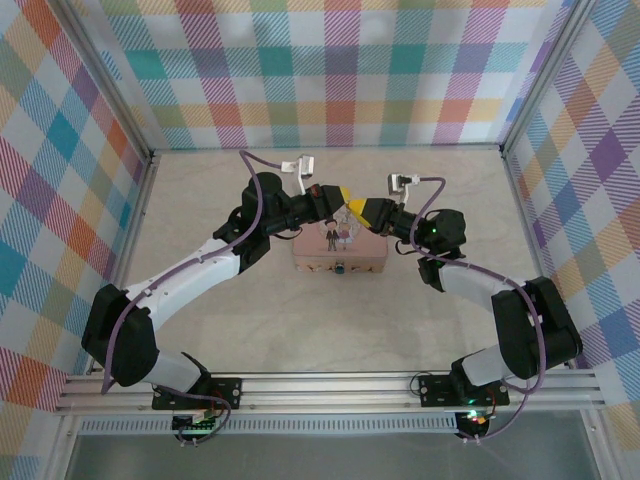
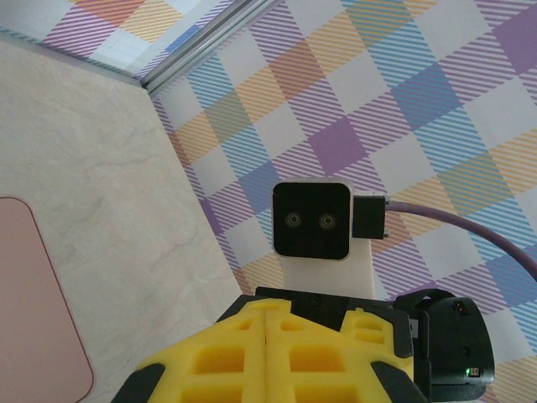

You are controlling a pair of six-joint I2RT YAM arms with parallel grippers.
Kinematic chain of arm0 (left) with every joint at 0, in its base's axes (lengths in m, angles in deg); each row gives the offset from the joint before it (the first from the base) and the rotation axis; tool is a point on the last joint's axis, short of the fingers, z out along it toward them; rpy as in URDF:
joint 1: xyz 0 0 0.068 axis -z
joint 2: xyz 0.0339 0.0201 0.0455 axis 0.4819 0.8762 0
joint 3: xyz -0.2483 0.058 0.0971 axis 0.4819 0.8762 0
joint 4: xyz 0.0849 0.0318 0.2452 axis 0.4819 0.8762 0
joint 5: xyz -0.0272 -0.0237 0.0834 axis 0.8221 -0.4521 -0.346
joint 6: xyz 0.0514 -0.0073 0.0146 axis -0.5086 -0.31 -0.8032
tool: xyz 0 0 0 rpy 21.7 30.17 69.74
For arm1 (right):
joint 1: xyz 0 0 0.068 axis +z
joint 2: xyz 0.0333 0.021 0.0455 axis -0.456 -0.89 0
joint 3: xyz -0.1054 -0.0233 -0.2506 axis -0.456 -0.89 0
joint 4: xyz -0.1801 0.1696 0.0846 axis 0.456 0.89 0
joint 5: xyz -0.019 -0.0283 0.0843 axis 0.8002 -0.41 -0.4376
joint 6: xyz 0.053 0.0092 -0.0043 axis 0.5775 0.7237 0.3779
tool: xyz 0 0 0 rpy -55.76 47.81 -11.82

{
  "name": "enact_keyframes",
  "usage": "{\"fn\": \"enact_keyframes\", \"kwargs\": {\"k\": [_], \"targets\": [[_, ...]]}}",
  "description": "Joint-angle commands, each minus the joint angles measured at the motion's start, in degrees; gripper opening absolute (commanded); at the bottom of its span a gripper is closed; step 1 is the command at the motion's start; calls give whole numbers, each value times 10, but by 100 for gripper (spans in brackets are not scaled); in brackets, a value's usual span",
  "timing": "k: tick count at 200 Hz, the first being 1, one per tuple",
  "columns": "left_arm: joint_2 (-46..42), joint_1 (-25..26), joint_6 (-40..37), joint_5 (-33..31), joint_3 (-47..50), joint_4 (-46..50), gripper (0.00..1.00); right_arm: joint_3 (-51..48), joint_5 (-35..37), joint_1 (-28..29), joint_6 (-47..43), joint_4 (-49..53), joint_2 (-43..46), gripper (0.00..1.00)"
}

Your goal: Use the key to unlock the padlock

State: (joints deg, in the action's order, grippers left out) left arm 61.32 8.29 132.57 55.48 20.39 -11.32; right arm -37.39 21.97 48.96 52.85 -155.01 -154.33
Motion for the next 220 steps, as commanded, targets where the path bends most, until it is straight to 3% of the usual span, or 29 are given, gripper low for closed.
{"fn": "enact_keyframes", "kwargs": {"k": [1, 52, 128, 187, 206, 220], "targets": [[-6, 4, -4, -7, 2, -19, 0, 18, -9, 4, 0, -25, -2, 33], [-2, 8, -3, -10, -1, -22, 0, 22, -13, 9, -16, 11, -1, 27], [-25, 9, -15, -25, 7, -8, 0, 11, -7, 9, -22, 7, 2, 0], [-36, 5, -15, -30, 10, 4, 0, 9, -11, 9, -55, 36, 24, 0], [-42, 2, -16, -33, 9, 17, 39, 10, -11, 9, -72, 61, 37, 0], [-51, -2, -18, -41, 14, 20, 45, 9, -10, 10, -80, 73, 45, 0]]}}
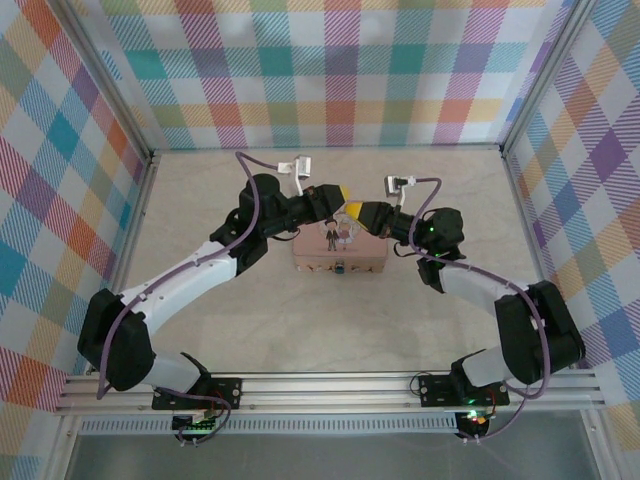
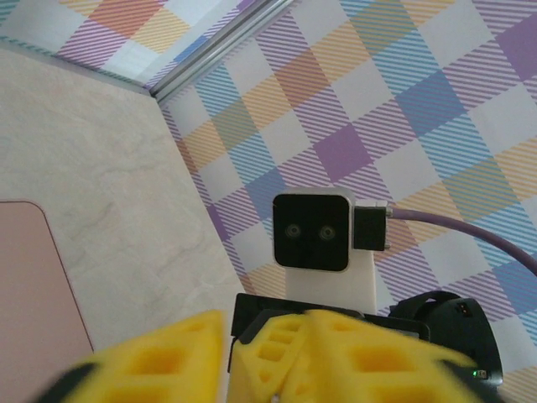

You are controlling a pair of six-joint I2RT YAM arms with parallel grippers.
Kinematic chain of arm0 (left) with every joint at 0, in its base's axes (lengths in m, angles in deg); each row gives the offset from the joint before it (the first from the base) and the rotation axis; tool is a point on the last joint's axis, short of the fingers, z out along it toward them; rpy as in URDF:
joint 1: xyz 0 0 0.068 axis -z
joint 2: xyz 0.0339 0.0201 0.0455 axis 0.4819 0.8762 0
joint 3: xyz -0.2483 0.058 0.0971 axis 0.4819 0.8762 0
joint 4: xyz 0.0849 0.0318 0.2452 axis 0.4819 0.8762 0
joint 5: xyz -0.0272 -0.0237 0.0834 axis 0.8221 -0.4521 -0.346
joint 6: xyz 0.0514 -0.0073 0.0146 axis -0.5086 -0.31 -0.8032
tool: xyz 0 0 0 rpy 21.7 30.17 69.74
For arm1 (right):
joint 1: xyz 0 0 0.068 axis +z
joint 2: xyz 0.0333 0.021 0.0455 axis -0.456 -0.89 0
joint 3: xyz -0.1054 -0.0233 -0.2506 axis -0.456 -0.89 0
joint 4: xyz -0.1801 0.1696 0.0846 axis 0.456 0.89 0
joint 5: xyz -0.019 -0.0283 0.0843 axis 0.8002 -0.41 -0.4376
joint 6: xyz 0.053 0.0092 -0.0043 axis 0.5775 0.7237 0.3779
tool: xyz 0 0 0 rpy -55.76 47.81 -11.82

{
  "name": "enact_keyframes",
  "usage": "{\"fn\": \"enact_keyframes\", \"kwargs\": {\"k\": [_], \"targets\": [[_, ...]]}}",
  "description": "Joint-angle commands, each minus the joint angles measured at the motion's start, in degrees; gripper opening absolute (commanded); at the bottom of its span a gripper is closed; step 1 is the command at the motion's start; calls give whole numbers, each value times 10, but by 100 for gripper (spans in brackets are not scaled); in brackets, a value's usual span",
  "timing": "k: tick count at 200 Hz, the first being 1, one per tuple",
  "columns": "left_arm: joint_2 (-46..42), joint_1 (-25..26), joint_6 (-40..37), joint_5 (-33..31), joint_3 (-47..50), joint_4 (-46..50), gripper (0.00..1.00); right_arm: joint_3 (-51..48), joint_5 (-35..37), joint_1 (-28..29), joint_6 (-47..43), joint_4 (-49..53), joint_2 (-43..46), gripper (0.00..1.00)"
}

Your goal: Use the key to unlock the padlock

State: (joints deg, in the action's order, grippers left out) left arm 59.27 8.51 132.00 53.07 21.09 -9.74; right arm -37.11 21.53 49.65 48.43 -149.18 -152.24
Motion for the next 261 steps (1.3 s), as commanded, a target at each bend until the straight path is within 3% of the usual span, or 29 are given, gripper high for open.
{"fn": "enact_keyframes", "kwargs": {"k": [1, 49, 66, 80, 90, 108, 136, 165, 225, 261], "targets": [[-31, -5, -12, -18, 7, 4, 45, 6, -6, 3, -36, 15, 24, 0], [-75, -25, -37, -59, 21, 85, 64, 7, -6, -15, -83, 111, 62, 0], [-99, -27, -55, -104, 30, 147, 81, 19, 5, -37, -140, 227, 93, 0], [-110, -28, -77, -149, 34, 214, 90, 42, 31, -56, -220, 389, 124, 0], [-115, -29, -87, -181, 36, 262, 100, 66, 76, -63, -292, 516, 147, 0], [-117, -33, -91, -210, 56, 305, 100, 102, 178, -67, -401, 685, 177, 0], [-100, -34, -82, -236, 86, 322, 100, 133, 367, -69, -471, 847, 188, 0], [-52, -35, -79, -237, 96, 311, 100, 113, 471, -68, -490, 897, 187, 0], [26, -35, -62, -226, 106, 230, 100, 75, 543, -22, -480, 899, 119, 0], [59, -36, -58, -220, 102, 197, 100, 72, 547, 2, -470, 869, 67, 0]]}}
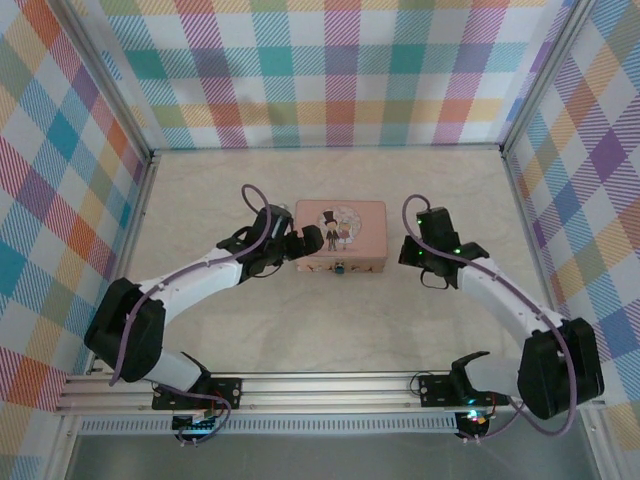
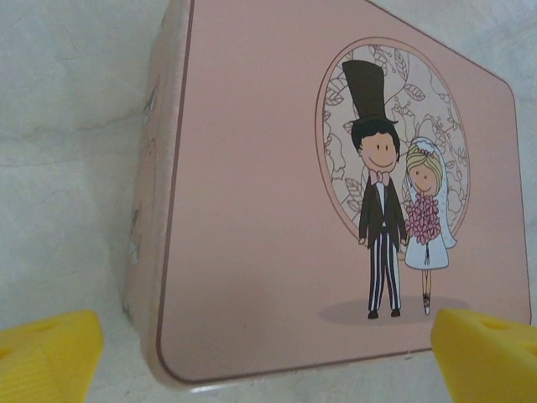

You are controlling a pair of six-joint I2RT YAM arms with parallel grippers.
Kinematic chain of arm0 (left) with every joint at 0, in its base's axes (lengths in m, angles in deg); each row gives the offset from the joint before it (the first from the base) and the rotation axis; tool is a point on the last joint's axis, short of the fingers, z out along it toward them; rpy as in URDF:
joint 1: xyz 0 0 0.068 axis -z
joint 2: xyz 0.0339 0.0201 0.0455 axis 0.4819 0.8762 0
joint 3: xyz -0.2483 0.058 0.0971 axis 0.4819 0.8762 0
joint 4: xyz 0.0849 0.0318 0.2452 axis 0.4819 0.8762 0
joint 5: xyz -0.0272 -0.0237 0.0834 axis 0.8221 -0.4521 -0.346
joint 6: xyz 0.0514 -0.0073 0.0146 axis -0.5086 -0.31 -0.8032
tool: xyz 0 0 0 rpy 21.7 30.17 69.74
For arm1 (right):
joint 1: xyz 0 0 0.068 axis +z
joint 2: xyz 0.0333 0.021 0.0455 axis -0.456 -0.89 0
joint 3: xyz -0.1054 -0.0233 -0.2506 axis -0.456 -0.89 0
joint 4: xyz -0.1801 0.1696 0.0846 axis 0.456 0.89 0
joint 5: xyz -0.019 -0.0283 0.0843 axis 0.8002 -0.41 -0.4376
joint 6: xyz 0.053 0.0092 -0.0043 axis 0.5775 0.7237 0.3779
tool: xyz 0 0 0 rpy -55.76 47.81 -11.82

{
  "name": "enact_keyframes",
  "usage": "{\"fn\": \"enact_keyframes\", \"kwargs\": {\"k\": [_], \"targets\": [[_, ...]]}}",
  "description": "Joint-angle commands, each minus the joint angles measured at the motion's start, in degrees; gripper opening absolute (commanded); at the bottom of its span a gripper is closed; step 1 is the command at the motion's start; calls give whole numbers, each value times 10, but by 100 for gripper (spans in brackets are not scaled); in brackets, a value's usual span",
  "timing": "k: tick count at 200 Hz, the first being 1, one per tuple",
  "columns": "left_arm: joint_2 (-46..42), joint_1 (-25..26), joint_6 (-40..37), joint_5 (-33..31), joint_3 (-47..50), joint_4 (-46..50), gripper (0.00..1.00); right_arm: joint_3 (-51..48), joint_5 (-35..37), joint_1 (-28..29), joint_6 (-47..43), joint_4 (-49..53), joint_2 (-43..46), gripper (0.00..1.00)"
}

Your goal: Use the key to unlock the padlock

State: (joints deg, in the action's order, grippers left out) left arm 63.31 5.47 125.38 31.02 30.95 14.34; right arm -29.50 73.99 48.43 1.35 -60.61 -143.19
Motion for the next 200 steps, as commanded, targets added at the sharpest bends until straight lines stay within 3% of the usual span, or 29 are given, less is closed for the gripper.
{"fn": "enact_keyframes", "kwargs": {"k": [1, 127, 179, 200], "targets": [[20, -6, 9, 0, 3, -44, 100, -4, 22, 15, 1, -18, -25, 0], [102, -68, 11, 25, -52, -103, 100, 58, -31, 95, 26, -61, -136, 0], [19, -101, -13, -25, -33, -50, 100, 66, -28, 92, 13, -40, -119, 0], [-28, -101, -22, -5, -4, -43, 100, 72, -17, 70, -1, -18, -90, 0]]}}
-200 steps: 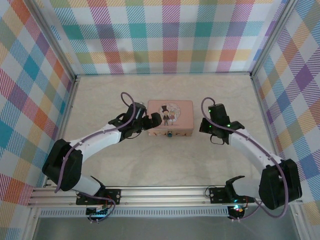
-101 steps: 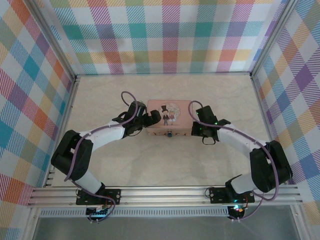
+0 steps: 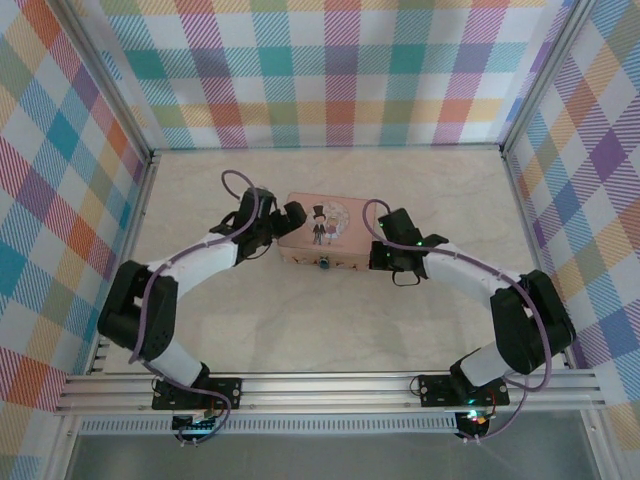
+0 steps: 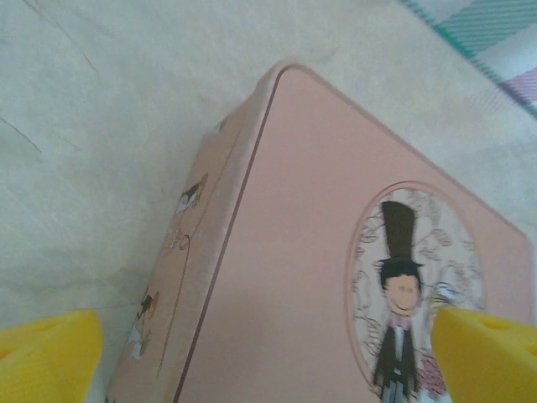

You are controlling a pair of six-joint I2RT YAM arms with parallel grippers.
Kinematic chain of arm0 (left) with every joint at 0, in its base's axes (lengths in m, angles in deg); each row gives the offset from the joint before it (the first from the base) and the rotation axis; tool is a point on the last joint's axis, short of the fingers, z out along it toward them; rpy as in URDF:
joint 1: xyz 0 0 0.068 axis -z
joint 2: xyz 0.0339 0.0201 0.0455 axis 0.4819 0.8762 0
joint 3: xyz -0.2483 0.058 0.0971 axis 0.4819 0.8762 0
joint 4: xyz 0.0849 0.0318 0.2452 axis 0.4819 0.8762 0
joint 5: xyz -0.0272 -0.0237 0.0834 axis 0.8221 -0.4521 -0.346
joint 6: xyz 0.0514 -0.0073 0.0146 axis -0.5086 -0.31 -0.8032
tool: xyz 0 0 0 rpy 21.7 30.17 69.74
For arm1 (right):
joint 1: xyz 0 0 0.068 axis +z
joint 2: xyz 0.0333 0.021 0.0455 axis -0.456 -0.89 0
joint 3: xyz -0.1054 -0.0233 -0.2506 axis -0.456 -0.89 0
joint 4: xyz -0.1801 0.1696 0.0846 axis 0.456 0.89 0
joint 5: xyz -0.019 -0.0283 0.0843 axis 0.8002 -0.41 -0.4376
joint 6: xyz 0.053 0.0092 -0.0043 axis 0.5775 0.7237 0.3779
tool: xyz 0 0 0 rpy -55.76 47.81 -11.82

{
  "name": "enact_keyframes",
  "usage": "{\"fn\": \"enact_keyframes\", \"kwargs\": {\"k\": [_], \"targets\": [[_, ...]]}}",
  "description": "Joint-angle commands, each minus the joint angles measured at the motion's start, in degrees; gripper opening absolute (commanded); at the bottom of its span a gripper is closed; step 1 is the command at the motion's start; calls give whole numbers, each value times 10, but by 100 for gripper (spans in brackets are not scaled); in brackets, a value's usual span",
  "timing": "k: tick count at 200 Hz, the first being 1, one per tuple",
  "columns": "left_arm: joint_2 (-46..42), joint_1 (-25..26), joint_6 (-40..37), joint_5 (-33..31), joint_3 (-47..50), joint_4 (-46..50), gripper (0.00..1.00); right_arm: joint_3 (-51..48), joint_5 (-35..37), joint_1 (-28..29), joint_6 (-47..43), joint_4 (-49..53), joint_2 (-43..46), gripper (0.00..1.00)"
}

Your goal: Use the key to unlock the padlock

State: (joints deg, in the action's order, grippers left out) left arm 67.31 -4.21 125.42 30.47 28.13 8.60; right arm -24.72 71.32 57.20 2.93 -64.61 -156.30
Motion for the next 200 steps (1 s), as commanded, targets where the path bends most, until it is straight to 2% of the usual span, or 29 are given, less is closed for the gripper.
{"fn": "enact_keyframes", "kwargs": {"k": [1, 24, 40, 64, 97, 117, 154, 200], "targets": [[-71, -4, -22, 3, 26, 14, 100, 25, 10, -18, -18, 23, 42, 0], [-122, -1, -18, 38, 72, 7, 100, 54, 33, -41, -55, 42, 58, 0], [-155, 6, -19, 67, 111, -16, 100, 92, 19, -65, -76, 50, 42, 0], [-185, 32, -25, 100, 162, -56, 100, 165, -16, -93, -100, 57, -18, 0], [-182, 87, -30, 80, 232, -153, 100, 293, -46, -103, -130, 69, -132, 0], [-160, 111, -27, 70, 275, -255, 100, 381, -59, -106, -143, 92, -212, 0], [-81, 149, -78, 69, 258, -305, 100, 493, -79, -106, -149, 114, -319, 0], [17, 171, -129, 67, 236, -395, 100, 576, -87, -104, -166, 147, -392, 0]]}}
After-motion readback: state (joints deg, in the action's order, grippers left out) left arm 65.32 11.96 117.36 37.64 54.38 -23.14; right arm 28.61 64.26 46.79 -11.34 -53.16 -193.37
